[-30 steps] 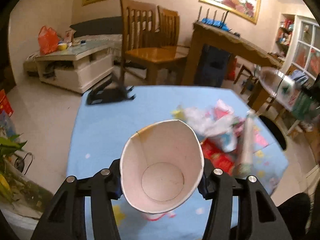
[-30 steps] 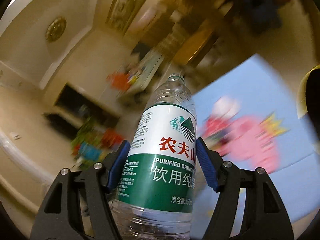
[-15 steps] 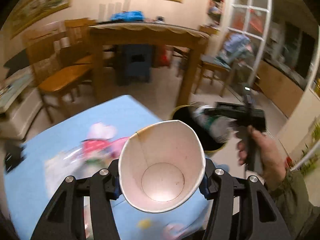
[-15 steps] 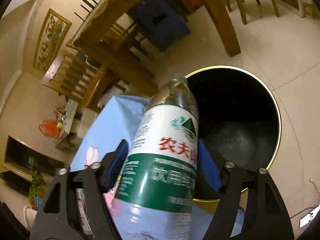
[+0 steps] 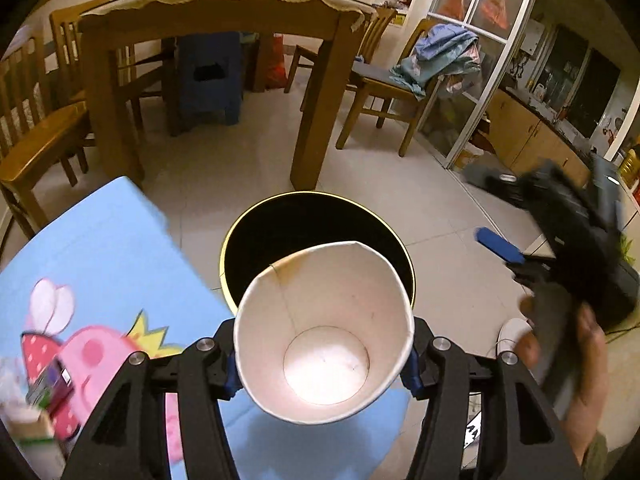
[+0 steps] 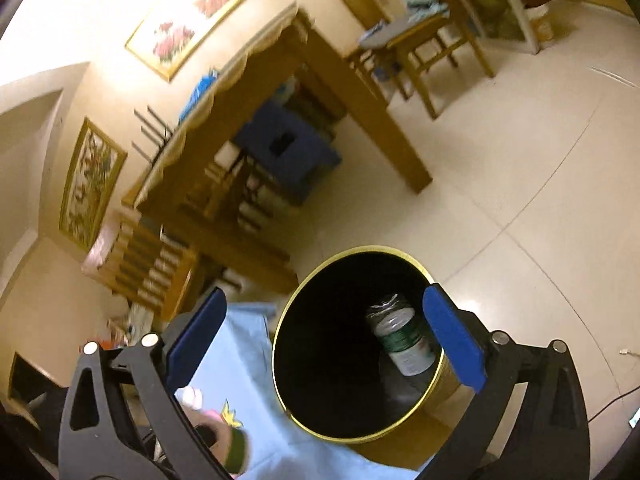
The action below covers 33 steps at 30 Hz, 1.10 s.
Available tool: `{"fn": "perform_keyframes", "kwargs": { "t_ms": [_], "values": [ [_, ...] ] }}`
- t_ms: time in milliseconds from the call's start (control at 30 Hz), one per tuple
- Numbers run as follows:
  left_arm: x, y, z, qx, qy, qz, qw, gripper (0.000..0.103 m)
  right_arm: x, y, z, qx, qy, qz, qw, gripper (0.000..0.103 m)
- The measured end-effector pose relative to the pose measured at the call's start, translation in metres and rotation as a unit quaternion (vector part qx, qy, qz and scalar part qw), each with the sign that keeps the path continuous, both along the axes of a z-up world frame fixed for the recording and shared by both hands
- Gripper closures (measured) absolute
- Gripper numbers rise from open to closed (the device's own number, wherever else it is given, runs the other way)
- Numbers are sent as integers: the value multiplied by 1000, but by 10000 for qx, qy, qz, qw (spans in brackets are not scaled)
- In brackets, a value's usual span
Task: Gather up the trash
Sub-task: 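Carry bottle and cup to the black bin and release both inside, then grasp the tissue with the right tool while the left tool grasps the red wrapper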
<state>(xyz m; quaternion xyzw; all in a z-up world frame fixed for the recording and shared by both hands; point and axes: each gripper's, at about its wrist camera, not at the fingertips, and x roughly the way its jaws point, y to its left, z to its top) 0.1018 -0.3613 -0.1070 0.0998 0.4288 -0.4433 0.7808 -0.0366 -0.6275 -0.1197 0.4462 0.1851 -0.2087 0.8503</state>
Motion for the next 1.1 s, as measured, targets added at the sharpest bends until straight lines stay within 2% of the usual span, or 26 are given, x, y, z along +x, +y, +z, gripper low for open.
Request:
{"fn": "perform_keyframes", "kwargs": {
  "t_ms": [133, 167, 267, 333, 467, 567, 667, 767, 833, 900, 933, 967, 1000, 1033, 1100],
  "values": [
    [11, -38, -2, 161, -146, -67, 9997, 45, -20, -7, 13, -5, -292, -320, 9991, 6],
    [12, -43, -3, 203, -174, -49, 9996, 41, -25, -8, 13, -22, -305, -359, 9989, 6],
    [10, -53, -5, 301, -338, -24, 9990, 13, -29, -10, 14, -59, -297, -386, 9988, 6],
    [6, -59, -5, 330, -512, -127, 9981, 12, -29, -10, 17, -85, -300, -374, 9988, 6],
    [6, -63, -2, 404, -526, -143, 9977, 12, -30, -4, 28, -308, -488, -417, 9975, 6],
    [2, -43, -1, 232, -320, -73, 9992, 12, -22, 7, 41, -602, -493, -247, 9967, 6],
    [-14, -9, -4, 149, -204, -33, 9997, 12, -5, 25, 47, -853, -435, 200, 9952, 6],
    [-46, 46, -2, 170, -417, 66, 9990, 8, 18, 56, 56, -1216, -352, 830, 9885, 6],
    [-67, 89, 3, 248, -707, 273, 9968, 6, 41, 84, 57, -1375, -311, 1569, 9775, 6],
    [-83, 130, 8, 427, -1142, 609, 9907, 6, 61, 115, 54, -1460, -198, 2294, 9621, 6],
    [-92, 159, 12, 642, -1569, 920, 9812, 6, 70, 137, 51, -1511, -117, 2682, 9514, 6],
    [-96, 176, 14, 793, -1822, 1118, 9737, 6, 76, 154, 49, -1568, -66, 2910, 9438, 6],
    [-100, 203, 17, 976, -2095, 1390, 9630, 6, 83, 184, 47, -1708, 10, 3226, 9310, 6],
    [-101, 220, 18, 1064, -2198, 1549, 9573, 6, 86, 199, 46, -1771, 30, 3368, 9248, 6],
    [-94, 269, 18, 1325, -2286, 2078, 9418, 6, 95, 249, 39, -1801, 91, 3857, 9048, 6]
  ]
}}
